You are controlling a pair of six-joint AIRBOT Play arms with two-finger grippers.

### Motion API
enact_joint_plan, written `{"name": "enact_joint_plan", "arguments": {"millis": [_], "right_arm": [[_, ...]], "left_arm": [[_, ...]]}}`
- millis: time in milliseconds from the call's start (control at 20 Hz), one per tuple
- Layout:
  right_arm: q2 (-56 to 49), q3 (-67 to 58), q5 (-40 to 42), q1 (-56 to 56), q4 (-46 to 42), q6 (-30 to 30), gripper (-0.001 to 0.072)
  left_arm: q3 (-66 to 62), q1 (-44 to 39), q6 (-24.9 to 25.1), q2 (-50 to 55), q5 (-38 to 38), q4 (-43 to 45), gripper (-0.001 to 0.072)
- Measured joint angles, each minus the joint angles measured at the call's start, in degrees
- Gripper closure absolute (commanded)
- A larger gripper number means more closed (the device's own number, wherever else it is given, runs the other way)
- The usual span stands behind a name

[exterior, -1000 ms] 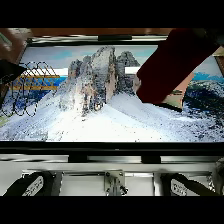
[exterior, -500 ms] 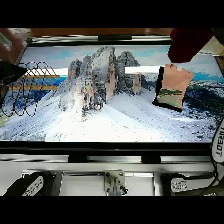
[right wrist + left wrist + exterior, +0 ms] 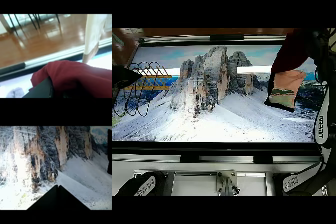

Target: Fold the shirts.

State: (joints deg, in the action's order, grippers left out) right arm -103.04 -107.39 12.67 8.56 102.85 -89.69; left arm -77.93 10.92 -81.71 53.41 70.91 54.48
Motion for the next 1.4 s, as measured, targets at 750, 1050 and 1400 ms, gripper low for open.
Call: {"name": "enact_joint_plan", "arguments": {"millis": [750,1050,1400], "right_arm": [[1.7,0.0,-12.6,3.0,-2.9,-1.0,0.0641],[-2.2,0.0,-20.4,3.9,-2.9,-1.0,0.0641],[1.6,0.0,1.6,3.6,-4.6,-1.0,0.0641]], "left_arm": [[0.0,0.0,0.0,0.0,1.6,0.0,0.0673],[0.0,0.0,0.0,0.3,1.6,0.0,0.0673],[0.0,0.0,0.0,0.7,1.7,0.0,0.0672]]}}
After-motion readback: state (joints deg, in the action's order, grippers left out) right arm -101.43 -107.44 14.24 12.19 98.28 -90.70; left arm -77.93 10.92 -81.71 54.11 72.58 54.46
